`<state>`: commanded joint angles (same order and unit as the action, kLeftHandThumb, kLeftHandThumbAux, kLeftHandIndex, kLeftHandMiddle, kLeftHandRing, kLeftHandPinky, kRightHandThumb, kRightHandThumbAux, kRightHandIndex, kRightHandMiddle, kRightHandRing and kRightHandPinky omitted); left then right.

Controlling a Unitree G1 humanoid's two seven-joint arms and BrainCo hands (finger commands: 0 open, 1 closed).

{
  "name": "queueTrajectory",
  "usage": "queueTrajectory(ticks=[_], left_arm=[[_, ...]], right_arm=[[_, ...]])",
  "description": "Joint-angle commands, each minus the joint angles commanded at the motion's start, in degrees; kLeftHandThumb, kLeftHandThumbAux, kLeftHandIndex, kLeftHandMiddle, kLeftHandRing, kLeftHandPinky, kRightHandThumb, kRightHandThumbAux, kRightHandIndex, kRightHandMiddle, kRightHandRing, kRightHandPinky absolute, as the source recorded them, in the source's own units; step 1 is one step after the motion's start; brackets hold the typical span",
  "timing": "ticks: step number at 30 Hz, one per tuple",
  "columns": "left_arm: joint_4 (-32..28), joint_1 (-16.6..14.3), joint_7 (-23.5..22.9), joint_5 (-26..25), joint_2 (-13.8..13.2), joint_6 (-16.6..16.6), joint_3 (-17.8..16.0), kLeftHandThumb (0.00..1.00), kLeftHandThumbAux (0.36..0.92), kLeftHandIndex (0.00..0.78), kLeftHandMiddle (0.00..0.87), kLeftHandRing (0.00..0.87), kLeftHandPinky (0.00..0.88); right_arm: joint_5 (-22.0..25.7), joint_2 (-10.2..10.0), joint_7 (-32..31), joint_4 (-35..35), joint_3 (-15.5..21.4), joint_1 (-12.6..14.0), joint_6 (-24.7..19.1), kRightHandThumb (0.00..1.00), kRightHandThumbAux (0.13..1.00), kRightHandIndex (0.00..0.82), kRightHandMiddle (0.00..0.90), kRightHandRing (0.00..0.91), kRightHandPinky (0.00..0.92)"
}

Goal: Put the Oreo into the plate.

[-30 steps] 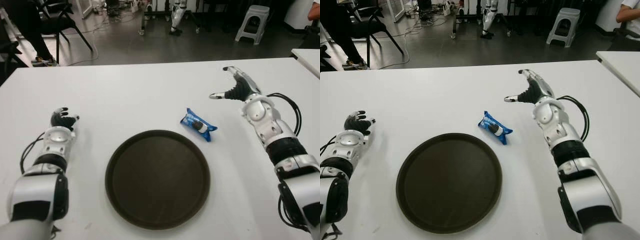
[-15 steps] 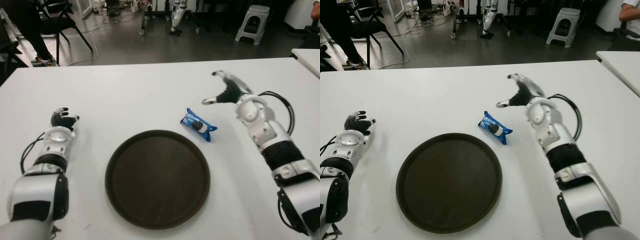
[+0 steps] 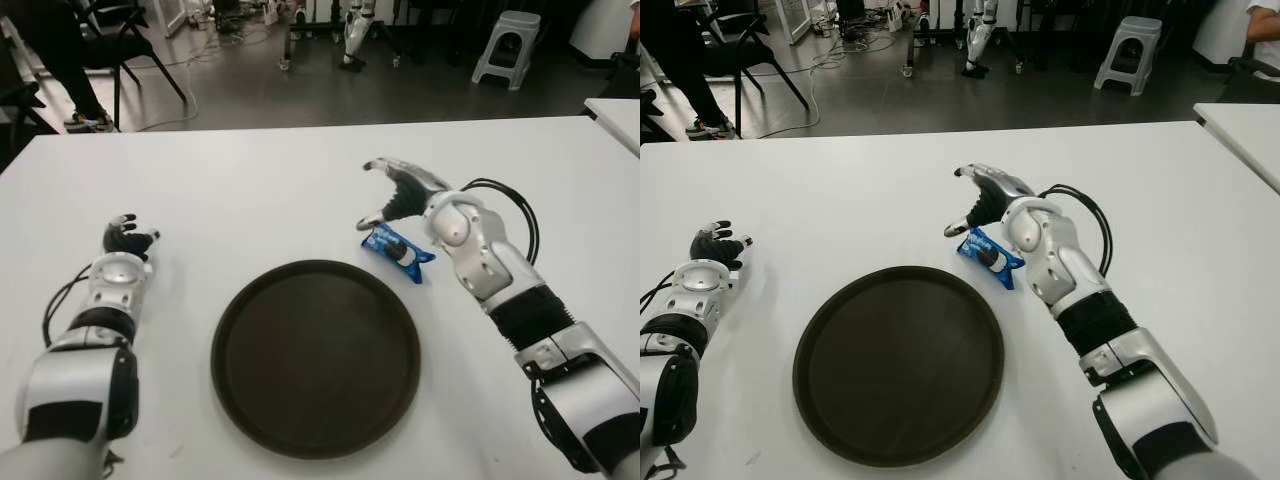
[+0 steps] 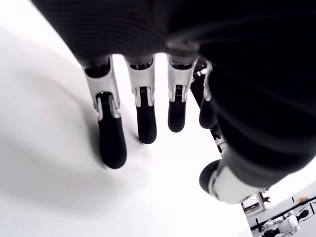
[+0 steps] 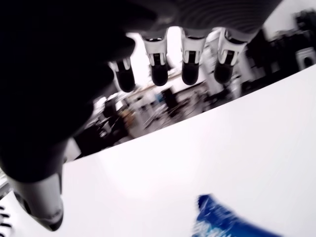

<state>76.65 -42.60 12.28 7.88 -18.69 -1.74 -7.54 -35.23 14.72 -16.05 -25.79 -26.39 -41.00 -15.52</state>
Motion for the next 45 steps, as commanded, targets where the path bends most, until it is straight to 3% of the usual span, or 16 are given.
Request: queueTrajectory(ticks=[8,15,25,40,43,45], left_arm=[[-0.03,-0.06,0.43,0.33,0.15,-0.12,0.35,0.309,0.745,0.182,0.160,0.176,0.169],[-0.16,-0.09,0.60,0.30,0.29,-0.39,0.46,0.307,0.728,0.184,0.169,0.181,0.163],[-0.10,-0.30,0.73,0.53,0.24,0.05,0.78,0.277,0.737,0.177,0.178,0.189,0.179],[-0.08,-0.18,0.07,-0.54,0.21,-0.48,-0.41,0.320,0.743,0.203,0.173,0.181,0.182],[-0.09,-0.20,0.07,-0.60,0.24,-0.48,-0.41,0.562,0.728,0.337,0.182,0.188,0.184],[-0.07,-0.21,0.09,-0.52,0.21,-0.41,-0.31,0.621,0.724,0.369,0.184,0.189,0.183]], right_arm=[[-1.80,-1.43,-1.89,-4.19,-2.40,-2.40,-0.39,0.000,0.724,0.008,0.055,0.007,0.000],[-2.45,-3.87,-3.03,-9.49,-3.98,-4.98,-0.66,0.000,0.773,0.010,0.047,0.007,0.000],[-2.36,-5.65,-0.73,-15.67,-4.13,-6.27,1.01,0.000,0.792,0.023,0.055,0.024,0.000],[-2.84,-4.56,-0.86,-14.83,-3.87,-6.54,-1.10,0.000,0.827,0.022,0.097,0.035,0.000],[-3.25,-4.48,-0.66,-15.19,-4.21,-6.71,-1.56,0.000,0.812,0.020,0.097,0.037,0.000],[-3.74,-4.55,-0.54,-15.46,-4.52,-6.87,-2.40,0.000,0.804,0.020,0.094,0.037,0.000]])
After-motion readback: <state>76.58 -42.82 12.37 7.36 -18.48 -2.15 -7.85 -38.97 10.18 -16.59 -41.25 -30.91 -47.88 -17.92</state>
